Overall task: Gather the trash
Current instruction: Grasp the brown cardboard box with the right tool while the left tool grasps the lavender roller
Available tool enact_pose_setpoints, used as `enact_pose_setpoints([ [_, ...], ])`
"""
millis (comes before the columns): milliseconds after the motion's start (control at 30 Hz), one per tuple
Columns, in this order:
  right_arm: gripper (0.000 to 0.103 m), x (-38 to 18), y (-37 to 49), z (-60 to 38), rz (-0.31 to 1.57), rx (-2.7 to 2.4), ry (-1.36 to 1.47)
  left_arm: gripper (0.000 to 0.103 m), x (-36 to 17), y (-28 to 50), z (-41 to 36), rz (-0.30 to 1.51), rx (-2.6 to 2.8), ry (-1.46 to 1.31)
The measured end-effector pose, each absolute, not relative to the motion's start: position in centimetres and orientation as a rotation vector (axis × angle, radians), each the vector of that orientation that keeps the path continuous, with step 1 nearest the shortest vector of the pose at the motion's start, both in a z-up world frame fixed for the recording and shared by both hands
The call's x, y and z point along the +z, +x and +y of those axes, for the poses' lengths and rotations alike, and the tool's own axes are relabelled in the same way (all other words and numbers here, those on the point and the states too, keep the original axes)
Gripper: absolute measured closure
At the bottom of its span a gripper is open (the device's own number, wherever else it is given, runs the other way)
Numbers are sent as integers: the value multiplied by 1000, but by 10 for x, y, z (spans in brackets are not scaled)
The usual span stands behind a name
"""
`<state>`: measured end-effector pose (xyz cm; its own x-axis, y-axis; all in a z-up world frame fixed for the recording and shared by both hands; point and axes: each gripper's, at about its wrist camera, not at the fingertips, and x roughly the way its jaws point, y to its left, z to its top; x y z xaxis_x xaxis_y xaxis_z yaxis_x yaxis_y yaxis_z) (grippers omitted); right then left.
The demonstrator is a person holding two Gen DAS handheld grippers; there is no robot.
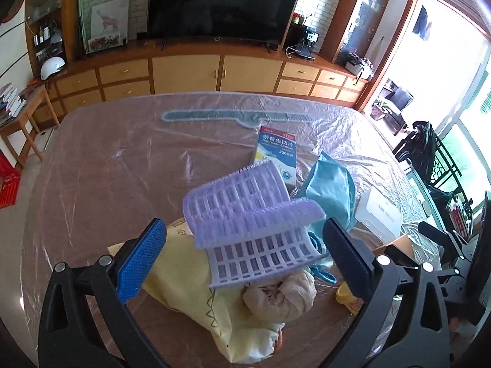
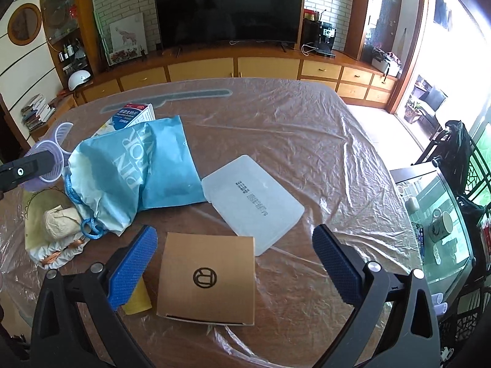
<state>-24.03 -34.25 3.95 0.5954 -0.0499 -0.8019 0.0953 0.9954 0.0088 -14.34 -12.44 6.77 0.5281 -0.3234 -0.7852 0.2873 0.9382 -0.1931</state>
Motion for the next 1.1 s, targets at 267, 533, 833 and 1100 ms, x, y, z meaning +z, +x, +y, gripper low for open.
enact_pose_setpoints([
  [267,10,38,-237,-338,939,-50,65,11,60,-140,-120,955,-397,-79],
  [533,18,37,-244,-336,963,-29,102,17,67,-149,-116,937,-419,-101],
  [833,44,43,-245,-340,967,45,179,29,75,-161,-112,924,-453,-93],
  [1100,44,61,-248,-343,935,56,191,29,86,-171,-103,900,-478,-119],
])
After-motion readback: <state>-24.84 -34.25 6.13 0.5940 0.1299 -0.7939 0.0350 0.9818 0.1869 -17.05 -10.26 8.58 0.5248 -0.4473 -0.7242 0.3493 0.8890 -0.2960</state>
